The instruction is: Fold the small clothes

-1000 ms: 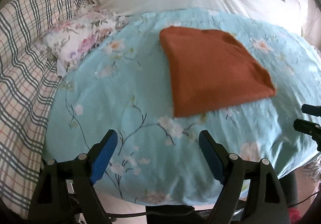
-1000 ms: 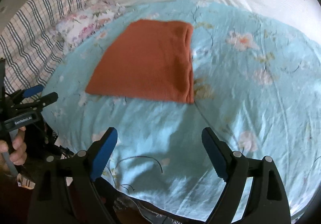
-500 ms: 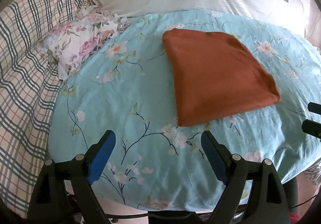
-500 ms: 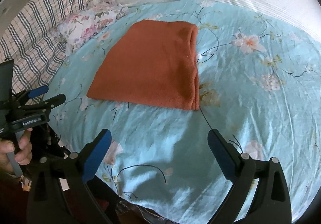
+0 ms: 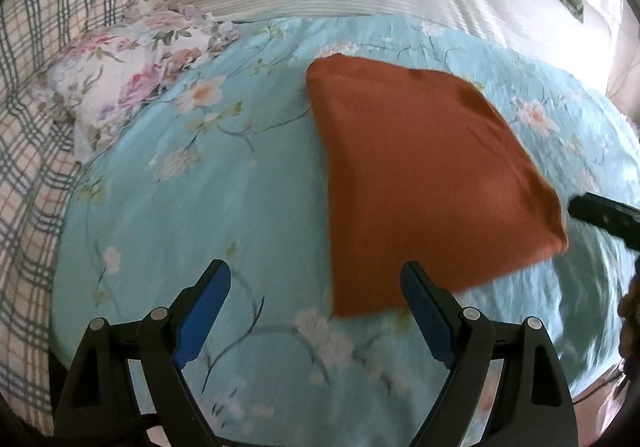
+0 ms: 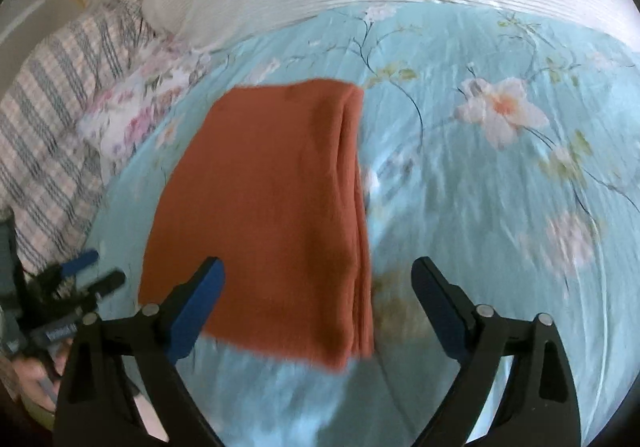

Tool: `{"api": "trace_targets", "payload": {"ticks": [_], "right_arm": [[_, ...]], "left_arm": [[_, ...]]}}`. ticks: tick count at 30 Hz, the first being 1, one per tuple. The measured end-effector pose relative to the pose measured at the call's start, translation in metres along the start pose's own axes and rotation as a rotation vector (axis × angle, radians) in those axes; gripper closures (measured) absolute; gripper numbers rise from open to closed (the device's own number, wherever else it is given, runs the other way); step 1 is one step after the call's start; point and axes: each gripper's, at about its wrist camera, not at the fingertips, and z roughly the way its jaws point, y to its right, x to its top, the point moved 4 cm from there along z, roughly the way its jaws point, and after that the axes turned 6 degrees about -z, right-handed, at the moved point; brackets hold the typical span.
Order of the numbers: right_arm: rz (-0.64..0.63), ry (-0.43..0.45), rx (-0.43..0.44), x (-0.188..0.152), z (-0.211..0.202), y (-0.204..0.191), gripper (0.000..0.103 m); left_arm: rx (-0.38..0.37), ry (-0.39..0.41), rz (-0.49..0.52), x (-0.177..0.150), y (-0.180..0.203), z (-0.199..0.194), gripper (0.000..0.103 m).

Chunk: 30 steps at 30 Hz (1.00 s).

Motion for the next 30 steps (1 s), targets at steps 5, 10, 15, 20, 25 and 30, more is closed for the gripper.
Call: {"api": "trace_targets", "payload": {"ticks": [5, 10, 15, 20, 25, 30], "right_arm": [[0.086, -0.005, 0.056, 0.035, 0.036, 0.02, 0.028], [0.129, -0.03, 0.077, 0.053, 0.069, 0.03, 0.049], [0.117, -0.036, 0.096, 0.061, 0.082, 0.024, 0.089], [0.08, 0.071, 0.11, 0.067, 0.045, 0.011, 0.092], [0.108, -0.022, 0.05, 0.049, 0.085, 0.029, 0.092], [0.095, -0.017, 0.036, 0.051, 0.089, 0.031, 0.091]], "left_arm": [[-0.053, -0.014, -0.022, 0.025, 0.001, 0.025, 0.015], [-0.131, -0.032, -0.08, 0.052, -0.003, 0.055, 0.015], [-0.15, -0.083, -0.134, 0.064, -0.009, 0.089, 0.017], [-0.196, -0.092, -0.111, 0.07, 0.0, 0.092, 0.041], [-0.144, -0.073, -0.033, 0.069, 0.017, 0.095, 0.043], [-0.171, -0.081, -0.045, 0.065, 0.015, 0.109, 0.041]]}}
